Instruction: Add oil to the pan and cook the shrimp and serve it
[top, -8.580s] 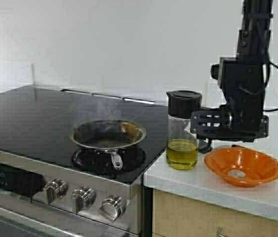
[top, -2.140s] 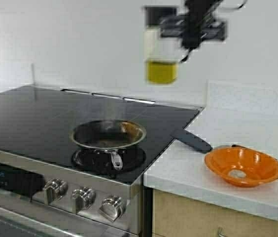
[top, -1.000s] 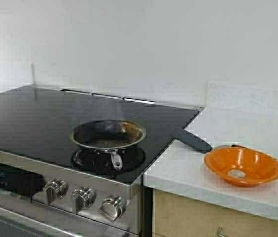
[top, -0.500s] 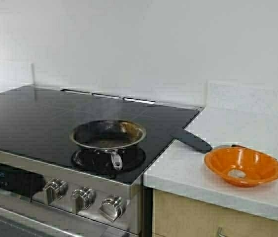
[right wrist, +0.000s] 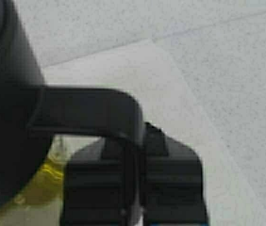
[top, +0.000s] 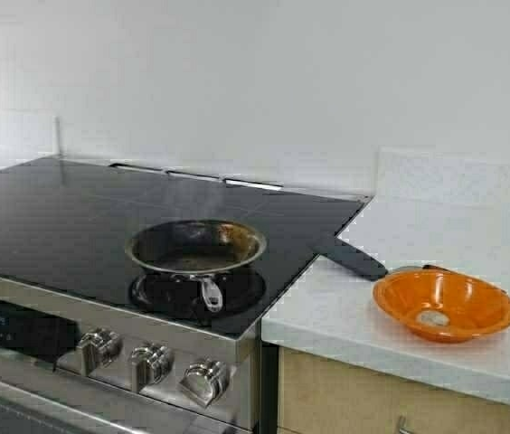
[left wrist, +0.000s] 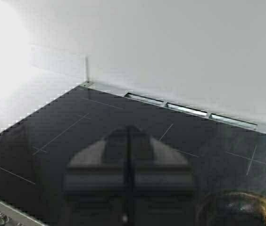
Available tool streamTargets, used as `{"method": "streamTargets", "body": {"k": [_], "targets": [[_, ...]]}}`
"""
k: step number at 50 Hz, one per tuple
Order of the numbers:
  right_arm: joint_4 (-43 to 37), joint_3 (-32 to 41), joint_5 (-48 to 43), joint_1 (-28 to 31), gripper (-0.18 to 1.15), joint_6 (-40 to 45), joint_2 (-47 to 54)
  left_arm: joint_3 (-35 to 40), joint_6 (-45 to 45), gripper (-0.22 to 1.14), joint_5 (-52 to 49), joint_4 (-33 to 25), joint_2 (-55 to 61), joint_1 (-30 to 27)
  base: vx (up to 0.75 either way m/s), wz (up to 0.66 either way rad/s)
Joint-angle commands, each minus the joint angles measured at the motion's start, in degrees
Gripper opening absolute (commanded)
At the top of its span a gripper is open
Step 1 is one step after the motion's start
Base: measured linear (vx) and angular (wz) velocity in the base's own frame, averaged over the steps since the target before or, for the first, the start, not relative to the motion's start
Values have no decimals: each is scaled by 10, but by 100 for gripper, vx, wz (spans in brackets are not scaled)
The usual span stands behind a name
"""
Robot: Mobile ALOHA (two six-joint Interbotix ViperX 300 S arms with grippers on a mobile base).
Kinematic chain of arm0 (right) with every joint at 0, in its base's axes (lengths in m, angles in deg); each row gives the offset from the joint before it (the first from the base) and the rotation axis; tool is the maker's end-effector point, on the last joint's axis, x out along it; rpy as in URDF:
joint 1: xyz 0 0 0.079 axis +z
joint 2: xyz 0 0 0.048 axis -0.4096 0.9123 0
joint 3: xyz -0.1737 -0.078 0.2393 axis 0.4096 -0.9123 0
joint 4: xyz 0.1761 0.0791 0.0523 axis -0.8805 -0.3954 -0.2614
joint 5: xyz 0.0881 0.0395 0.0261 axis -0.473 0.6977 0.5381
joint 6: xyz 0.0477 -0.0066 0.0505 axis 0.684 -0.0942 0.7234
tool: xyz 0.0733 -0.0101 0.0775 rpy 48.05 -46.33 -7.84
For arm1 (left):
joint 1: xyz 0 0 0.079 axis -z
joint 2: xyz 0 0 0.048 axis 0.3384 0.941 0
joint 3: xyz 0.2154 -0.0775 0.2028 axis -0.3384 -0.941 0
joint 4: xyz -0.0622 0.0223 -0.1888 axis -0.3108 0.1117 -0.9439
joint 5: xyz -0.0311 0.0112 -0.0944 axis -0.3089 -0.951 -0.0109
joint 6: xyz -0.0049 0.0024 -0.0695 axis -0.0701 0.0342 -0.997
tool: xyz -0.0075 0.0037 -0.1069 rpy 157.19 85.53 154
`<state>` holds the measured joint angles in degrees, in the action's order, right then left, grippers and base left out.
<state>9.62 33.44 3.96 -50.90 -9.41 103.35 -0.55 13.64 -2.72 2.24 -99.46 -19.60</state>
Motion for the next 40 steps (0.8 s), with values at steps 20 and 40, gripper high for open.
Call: {"method": "streamTargets", "body": {"k": [20, 40], "targets": [[-1, 10, -9, -2, 59, 5, -12, 5, 1, 3, 5, 1, 11, 0, 0, 0], [-12, 11, 38, -3, 97, 23, -22, 5, 0, 3, 5, 1, 11, 0, 0, 0]]}}
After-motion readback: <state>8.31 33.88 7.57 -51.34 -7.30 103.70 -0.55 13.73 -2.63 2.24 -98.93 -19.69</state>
